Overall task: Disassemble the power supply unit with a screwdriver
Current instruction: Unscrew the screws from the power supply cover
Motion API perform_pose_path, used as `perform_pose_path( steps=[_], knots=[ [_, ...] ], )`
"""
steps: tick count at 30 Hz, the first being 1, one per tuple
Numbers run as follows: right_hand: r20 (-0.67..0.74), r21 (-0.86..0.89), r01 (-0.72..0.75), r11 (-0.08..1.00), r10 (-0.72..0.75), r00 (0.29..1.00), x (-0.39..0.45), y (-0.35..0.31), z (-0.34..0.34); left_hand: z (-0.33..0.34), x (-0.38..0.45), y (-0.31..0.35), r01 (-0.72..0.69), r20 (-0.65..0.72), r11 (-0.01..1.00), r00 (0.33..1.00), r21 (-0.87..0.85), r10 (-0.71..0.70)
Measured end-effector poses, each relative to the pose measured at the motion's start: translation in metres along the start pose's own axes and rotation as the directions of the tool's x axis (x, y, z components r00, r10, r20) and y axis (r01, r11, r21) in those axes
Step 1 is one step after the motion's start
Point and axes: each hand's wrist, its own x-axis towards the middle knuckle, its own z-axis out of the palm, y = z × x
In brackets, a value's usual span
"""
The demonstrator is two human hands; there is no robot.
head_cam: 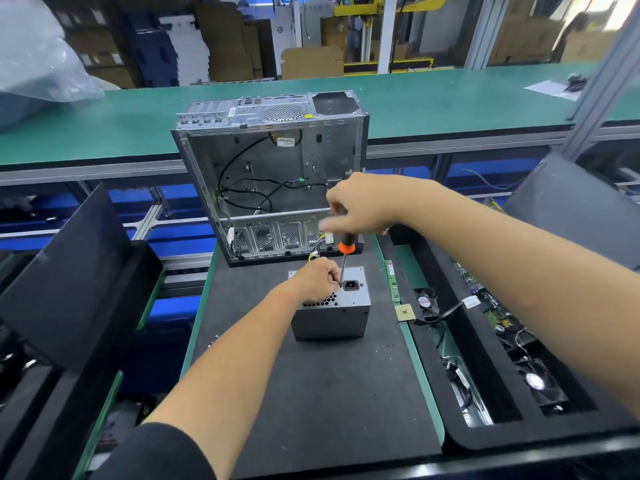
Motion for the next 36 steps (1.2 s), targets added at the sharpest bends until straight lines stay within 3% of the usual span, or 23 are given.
perform_pose_path(
  steps=[3, 8, 11, 15, 20, 27, 29, 32, 34, 36],
  knots=[
    [-0.03, -0.059, 0.028, 0.998, -0.03, 0.999, 0.002, 0.002, 0.001, 0.001, 0.0, 0.0, -0.003, -0.014, 1.0, 1.0, 0.016, 0.004],
    [0.024, 0.16, 0.148, 0.976, -0.154, 0.988, -0.009, 0.003, -0.006, 0.002, 0.0, 0.0, 0.006, -0.016, 1.0, 1.0, 0.013, -0.006],
    [-0.001, 0.148, 0.097, 0.984, -0.098, 0.995, -0.008, 0.001, -0.002, 0.003, 0.001, 0.0, 0.006, -0.021, 1.0, 1.0, 0.027, -0.005],
    [-0.042, -0.072, 0.007, 0.997, -0.01, 0.999, -0.002, 0.002, 0.003, 0.003, 0.001, 0.0, 0.006, -0.029, 0.999, 1.0, 0.052, -0.004],
    [-0.01, 0.184, 0.149, 0.971, -0.15, 0.989, -0.013, 0.004, -0.005, 0.003, 0.001, 0.0, 0.003, -0.029, 0.999, 1.0, 0.046, -0.002],
    [-0.021, -0.051, -0.027, 0.998, 0.026, 0.999, -0.007, 0.001, -0.002, 0.003, 0.0, 0.002, 0.003, -0.027, 0.998, 1.0, 0.068, -0.001],
    [-0.034, -0.028, 0.054, 0.998, -0.055, 0.998, -0.006, 0.002, -0.002, 0.004, 0.0, 0.001, 0.008, -0.024, 0.998, 1.0, 0.068, -0.007],
    [-0.005, 0.144, 0.162, 0.976, -0.163, 0.987, -0.013, 0.002, -0.007, 0.003, -0.001, 0.002, 0.01, -0.024, 0.997, 1.0, 0.082, -0.008],
    [0.002, 0.169, 0.152, 0.974, -0.155, 0.988, -0.013, 0.001, -0.005, 0.003, 0.0, 0.002, 0.008, -0.02, 0.997, 1.0, 0.078, -0.007],
    [-0.024, 0.063, 0.081, 0.995, -0.079, 0.997, -0.008, 0.0, -0.001, 0.003, 0.0, 0.002, 0.01, -0.017, 0.997, 1.0, 0.077, -0.008]
  ],
)
